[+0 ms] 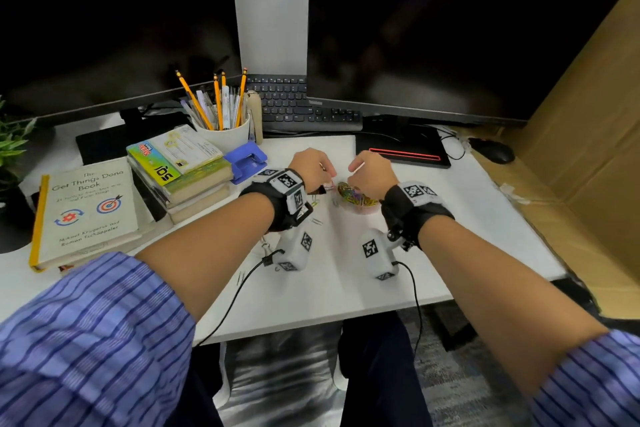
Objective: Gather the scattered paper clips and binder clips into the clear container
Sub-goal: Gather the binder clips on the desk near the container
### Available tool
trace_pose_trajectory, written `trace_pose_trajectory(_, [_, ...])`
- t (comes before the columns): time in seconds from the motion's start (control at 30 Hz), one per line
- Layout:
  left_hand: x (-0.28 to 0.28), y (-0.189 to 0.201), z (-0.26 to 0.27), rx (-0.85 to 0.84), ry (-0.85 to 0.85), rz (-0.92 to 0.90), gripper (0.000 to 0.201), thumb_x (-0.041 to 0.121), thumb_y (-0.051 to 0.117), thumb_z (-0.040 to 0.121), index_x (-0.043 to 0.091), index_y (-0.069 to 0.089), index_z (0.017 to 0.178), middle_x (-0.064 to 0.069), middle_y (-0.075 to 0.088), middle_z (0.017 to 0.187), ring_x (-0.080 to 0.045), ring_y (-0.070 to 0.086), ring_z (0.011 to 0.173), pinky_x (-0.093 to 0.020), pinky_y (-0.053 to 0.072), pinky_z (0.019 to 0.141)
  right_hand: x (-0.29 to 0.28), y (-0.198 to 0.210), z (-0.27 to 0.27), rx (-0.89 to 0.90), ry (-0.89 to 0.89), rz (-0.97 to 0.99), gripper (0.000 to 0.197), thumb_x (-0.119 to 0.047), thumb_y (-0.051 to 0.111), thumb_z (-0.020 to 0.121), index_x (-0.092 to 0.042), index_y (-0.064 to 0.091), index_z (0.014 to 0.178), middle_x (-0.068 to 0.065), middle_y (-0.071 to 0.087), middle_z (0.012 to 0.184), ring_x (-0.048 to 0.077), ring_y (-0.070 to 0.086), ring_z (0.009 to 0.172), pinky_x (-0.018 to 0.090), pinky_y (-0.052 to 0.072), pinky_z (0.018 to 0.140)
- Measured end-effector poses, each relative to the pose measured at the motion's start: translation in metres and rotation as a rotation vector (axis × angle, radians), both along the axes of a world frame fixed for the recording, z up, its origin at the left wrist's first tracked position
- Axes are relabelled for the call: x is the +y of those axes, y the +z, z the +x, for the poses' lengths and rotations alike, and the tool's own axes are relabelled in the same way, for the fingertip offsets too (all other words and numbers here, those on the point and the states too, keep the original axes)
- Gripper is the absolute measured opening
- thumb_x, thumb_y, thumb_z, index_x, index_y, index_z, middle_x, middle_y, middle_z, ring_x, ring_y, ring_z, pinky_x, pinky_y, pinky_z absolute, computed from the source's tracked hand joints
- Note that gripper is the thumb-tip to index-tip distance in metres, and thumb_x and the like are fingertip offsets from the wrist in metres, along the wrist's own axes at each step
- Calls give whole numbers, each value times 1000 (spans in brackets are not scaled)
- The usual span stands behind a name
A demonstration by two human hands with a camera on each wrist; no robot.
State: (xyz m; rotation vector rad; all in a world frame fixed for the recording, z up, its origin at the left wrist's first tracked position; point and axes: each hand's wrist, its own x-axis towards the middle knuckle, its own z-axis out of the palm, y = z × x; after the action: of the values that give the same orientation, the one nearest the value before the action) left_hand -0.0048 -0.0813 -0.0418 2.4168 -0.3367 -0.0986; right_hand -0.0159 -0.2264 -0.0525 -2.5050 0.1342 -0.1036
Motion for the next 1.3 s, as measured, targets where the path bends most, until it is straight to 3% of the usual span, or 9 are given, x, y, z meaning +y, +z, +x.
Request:
trace_pose_trajectory(0.17, [-27, -10, 11, 65, 21, -14, 23, 6, 67, 81, 16, 58, 99, -12, 62, 102, -21, 56, 82, -27, 47, 71, -17, -10, 12, 72, 12, -30, 17, -4, 66, 81, -17, 63, 91, 8, 63, 115, 23, 61, 108, 32, 51, 89])
trace_pose_trajectory(0.3, [-38, -11, 14, 56, 20, 78, 36, 13, 70, 80, 9, 60, 114, -12, 66, 113, -25, 62, 99, -29, 49, 81, -30, -7, 16, 32, 4, 4, 25, -3, 60, 83, -25, 57, 71, 12, 67, 108, 19, 58, 87, 33, 54, 84])
trace_pose_trajectory(0.43, [-43, -9, 15, -5, -23, 127, 22, 14, 66, 85, 4, 72, 103, -12, 70, 111, -27, 63, 107, -29, 49, 85, -34, -7, 13, 95, 92, 36, 22, -2, 60, 80, -17, 70, 93, 7, 63, 93, 17, 61, 77, 31, 57, 76])
trace_pose_trajectory(0.53, [-44, -11, 16, 12, 0, 103, 22, 15, 68, 84, 3, 73, 102, -13, 71, 107, -26, 64, 104, -26, 48, 82, -30, -7, 11, 127, 142, 51, 27, -6, 64, 81, -15, 68, 106, 6, 66, 97, 18, 62, 89, 27, 52, 71])
trace_pose_trajectory(0.67, [-44, -11, 16, 19, 2, 101, 23, 15, 70, 83, 3, 74, 102, -12, 72, 106, -22, 65, 97, -27, 50, 83, -27, -7, 11, 79, 117, -17, 18, -11, 67, 82, -11, 70, 100, 8, 67, 107, 21, 61, 97, 28, 51, 76])
trace_pose_trajectory(0.8, [-42, -12, 16, 21, -11, 140, 28, 14, 71, 82, 3, 71, 108, -11, 69, 113, -25, 63, 108, -28, 50, 92, -30, -7, 12, 89, 109, -58, 16, -6, 64, 83, -14, 72, 95, 7, 64, 112, 22, 61, 105, 33, 53, 88])
trace_pose_trajectory(1.03, [-41, -13, 10, 1, -87, 199, 24, 4, 64, 85, 2, 72, 108, -13, 69, 114, -26, 63, 109, -28, 49, 93, -27, -9, 9, 139, 199, -214, 21, -18, 65, 85, -15, 73, 104, 3, 67, 111, 18, 59, 104, 22, 45, 80])
trace_pose_trajectory(1.2, [-17, -6, 10, -33, -15, 202, 31, 6, 59, 87, 6, 66, 117, -11, 62, 125, -26, 57, 117, -30, 45, 99, -6, -2, 8, 3, 172, -26, 22, -8, 55, 88, -10, 73, 101, 7, 67, 114, 22, 61, 105, 24, 43, 79])
trace_pose_trajectory(1.3, [15, -7, 11, 56, 16, 353, 36, 9, 57, 90, 7, 61, 125, -10, 56, 133, -26, 53, 123, -31, 42, 102, 21, 1, 0, 3, 282, -58, 32, -2, 47, 88, -11, 71, 107, 8, 65, 119, 23, 61, 108, 25, 47, 86])
